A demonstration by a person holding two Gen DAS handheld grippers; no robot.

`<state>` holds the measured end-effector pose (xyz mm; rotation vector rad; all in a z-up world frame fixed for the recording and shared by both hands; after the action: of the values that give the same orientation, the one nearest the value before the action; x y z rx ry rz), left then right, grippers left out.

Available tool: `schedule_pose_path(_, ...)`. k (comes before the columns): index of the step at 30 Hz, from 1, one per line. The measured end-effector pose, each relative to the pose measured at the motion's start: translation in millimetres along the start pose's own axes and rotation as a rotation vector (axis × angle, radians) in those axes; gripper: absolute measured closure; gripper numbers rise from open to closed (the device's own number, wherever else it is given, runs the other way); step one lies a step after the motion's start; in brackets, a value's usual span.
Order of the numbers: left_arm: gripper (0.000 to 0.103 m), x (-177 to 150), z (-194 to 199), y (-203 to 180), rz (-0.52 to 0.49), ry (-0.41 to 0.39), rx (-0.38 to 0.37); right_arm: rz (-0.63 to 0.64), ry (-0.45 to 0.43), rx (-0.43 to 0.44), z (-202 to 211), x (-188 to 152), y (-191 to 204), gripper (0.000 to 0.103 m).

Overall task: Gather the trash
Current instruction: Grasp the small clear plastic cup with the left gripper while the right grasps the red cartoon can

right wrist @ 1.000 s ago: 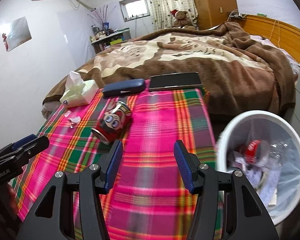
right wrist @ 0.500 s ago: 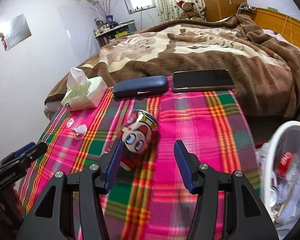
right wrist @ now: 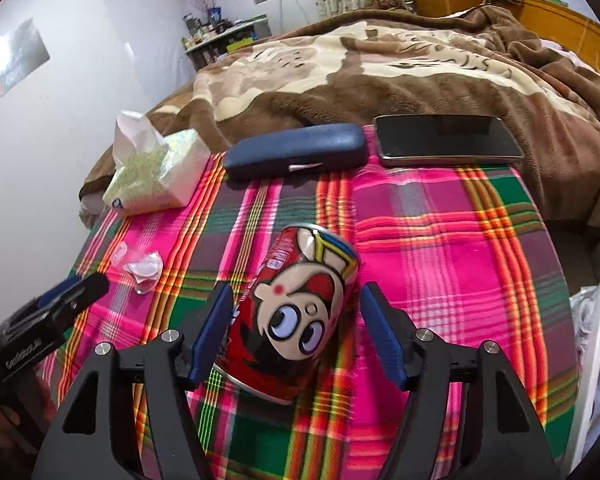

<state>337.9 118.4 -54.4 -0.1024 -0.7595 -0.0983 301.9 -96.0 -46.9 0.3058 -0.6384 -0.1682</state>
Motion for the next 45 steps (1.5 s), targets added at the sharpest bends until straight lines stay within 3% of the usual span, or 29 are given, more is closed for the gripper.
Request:
schedule_pose_path(4,0.03,3.1,-9.5,1.3,-0.003,0.007,-0.003,0.054,-0.002,-0.082,-5.0,-2.9,2.0,0.036)
schedule_pose_path(9,0.03,4.0,-24.2,-0.1,-0.019,0.024,0.003,0.089,-0.032,-0.122,-2.8,-5.9,-1.6,0.036)
schedule_pose_path(13,0.03,5.8,-35.8,-1.3,-0.035,0.033,0.016,0.094,-0.055,-0.122,-0.7,-4.5,-3.8,0.038)
schedule_pose_path(18,0.03,8.8,-42.7,-2.7,-0.033,0.021,0.022,0.08,-0.045,-0.105,-5.9,-2.4,-4.6,0.049)
schedule_pose_path(21,0.044,9.7,-46.6,-3.3,-0.033,0.018,0.033,0.071,-0.047,-0.098,-6.1,-1.6,-5.9,0.049)
schedule_pose_path(24,0.049,8.4,-51.3,-3.5,-0.039,0.03,0.037,0.064,-0.052,-0.098,-6.1,-1.7,-6.3,0.049)
schedule_pose_path(28,0.068,5.9,-53.3,-5.2,-0.047,0.041,0.037,0.046,-0.058,-0.09,-5.2,-1.9,-9.1,0.049)
schedule_pose_path(45,0.068,-0.8,-14.3,-28.6,-0.076,0.007,0.027,0.045,-0.085,-0.066,13.1,-7.0,-10.7,0.049)
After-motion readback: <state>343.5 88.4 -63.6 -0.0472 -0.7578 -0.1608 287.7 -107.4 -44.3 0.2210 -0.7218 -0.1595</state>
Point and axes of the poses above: each gripper's, at about its wrist camera, not at the fingertips, and z roughly against the way its jaws point, y to its left, x to its top, the point moved 4 cm from there along -z, roughly the way its jaws point, and after that the axes turned 8 degrees about -z, right-handed, at the moved point
